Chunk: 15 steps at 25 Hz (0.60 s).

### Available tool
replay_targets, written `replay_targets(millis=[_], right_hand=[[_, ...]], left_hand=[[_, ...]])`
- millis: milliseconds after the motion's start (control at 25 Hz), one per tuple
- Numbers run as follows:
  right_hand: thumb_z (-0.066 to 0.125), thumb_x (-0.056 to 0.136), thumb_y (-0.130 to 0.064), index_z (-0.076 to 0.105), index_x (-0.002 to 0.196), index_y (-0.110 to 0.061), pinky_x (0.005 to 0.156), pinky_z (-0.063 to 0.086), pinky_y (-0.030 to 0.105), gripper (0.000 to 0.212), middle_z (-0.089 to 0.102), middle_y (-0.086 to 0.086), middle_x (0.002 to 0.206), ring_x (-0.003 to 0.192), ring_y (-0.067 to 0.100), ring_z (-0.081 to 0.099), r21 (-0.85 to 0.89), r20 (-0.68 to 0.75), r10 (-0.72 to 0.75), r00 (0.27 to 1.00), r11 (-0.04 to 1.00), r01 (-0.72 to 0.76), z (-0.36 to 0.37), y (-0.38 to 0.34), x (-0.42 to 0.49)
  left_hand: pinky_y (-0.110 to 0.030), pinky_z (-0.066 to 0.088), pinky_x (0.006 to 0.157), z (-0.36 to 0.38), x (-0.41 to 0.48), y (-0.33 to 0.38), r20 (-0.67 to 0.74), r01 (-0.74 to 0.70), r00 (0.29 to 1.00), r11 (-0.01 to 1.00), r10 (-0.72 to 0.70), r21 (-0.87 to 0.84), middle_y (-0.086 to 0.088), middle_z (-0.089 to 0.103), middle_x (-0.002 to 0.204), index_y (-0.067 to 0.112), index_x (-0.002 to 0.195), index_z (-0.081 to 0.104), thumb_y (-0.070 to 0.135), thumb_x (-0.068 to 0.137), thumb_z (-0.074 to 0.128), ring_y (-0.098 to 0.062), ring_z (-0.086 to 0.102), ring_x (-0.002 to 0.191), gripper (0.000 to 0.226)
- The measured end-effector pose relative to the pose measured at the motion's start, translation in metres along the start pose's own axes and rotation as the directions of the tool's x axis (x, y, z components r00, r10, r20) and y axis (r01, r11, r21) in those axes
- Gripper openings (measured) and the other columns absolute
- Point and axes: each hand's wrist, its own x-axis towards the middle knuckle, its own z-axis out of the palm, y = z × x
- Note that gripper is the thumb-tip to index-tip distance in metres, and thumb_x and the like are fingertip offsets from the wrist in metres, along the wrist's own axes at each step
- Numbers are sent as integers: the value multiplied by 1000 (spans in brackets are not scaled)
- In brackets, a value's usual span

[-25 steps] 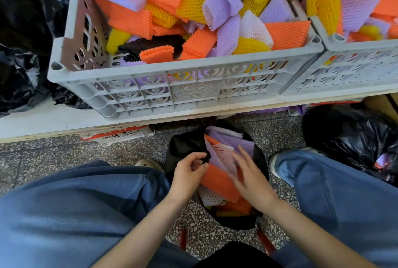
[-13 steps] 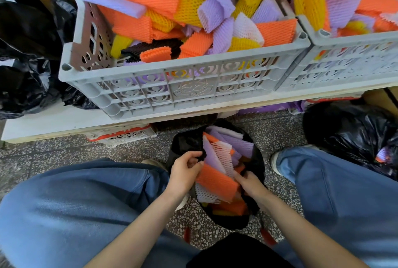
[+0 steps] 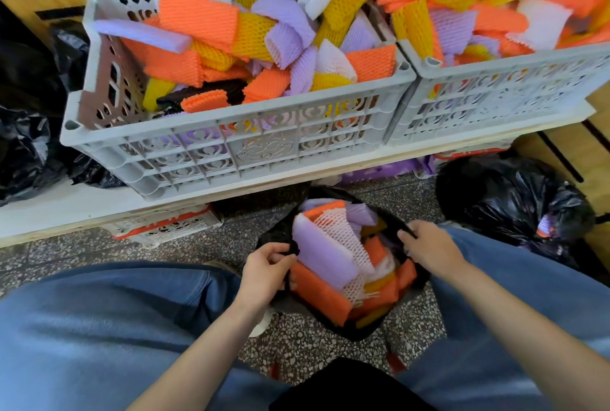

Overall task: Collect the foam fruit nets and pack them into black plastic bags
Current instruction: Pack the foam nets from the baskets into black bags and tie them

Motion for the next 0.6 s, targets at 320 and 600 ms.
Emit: replay_targets(millis=[320, 600], right_hand=[[56, 92, -19, 51, 104, -6, 78, 44, 34, 18, 64, 18, 105, 99, 33, 61, -153, 83, -5, 997, 988, 17, 1, 15, 11], [58, 90, -20, 44, 127, -10, 94, 44, 34, 40, 58, 6, 124, 113, 23, 57, -230, -67, -342, 937, 919, 319, -51, -29, -2]], left_hand=[[-17, 43, 64, 8, 18, -13, 43, -186, 981, 854, 189, 485, 6, 54, 67, 9, 104, 64, 11, 86, 64, -6, 52, 61, 18], [-34, 44, 88, -1, 10, 75, 381, -728, 621, 325, 685, 603, 2, 57, 100, 17, 107, 61, 31, 84, 48, -19, 55, 99, 29]])
